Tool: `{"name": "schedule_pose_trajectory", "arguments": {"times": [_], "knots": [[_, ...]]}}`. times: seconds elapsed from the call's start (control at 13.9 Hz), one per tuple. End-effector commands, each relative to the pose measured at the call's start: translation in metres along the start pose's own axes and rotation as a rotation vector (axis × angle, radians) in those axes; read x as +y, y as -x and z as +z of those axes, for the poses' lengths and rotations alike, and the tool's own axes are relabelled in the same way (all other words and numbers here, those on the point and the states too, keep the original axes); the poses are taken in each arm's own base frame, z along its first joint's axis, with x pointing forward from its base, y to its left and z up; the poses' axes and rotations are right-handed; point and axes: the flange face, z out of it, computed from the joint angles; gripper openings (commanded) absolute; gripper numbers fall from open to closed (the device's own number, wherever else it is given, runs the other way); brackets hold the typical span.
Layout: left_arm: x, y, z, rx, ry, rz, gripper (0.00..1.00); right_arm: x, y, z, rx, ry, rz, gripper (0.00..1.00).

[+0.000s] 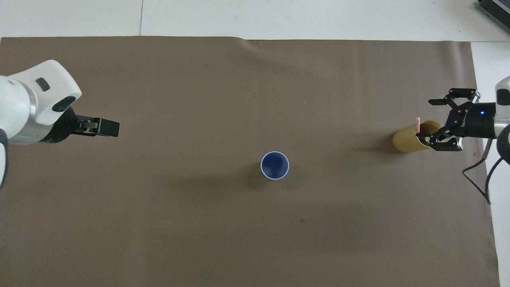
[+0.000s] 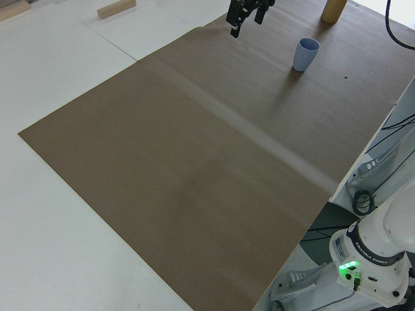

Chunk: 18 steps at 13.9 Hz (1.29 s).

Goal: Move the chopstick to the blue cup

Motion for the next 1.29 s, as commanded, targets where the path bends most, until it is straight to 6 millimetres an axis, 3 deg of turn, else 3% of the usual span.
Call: {"name": "schedule_pose_trajectory", "arguments": {"times": [0.0,0.29,0.72,0.86,1.0,1.22], "knots": [[-0.018,-0.004,-0.049,-0.014,-0.004,-0.003,1.0,-0.005,0.003,0.011,0.058,0.007,-0.015,0.9],[-0.037,0.007,-0.082,-0.046,-0.008,0.0,1.0,-0.004,0.006,0.009,0.059,0.009,-0.015,0.44],[-0.044,0.014,-0.076,-0.108,-0.013,0.005,1.0,0.0,0.007,0.007,0.061,0.015,-0.01,0.04],[-0.064,0.011,-0.072,-0.129,-0.007,-0.031,1.0,0.001,0.007,0.007,0.069,0.015,-0.002,0.0],[-0.064,0.015,-0.079,-0.111,-0.016,-0.035,1.0,0.004,0.005,0.004,0.073,0.014,-0.001,0.0],[-0.065,0.023,-0.078,-0.128,-0.014,-0.038,1.0,0.008,0.017,-0.012,0.089,-0.015,0.016,0.0]]}}
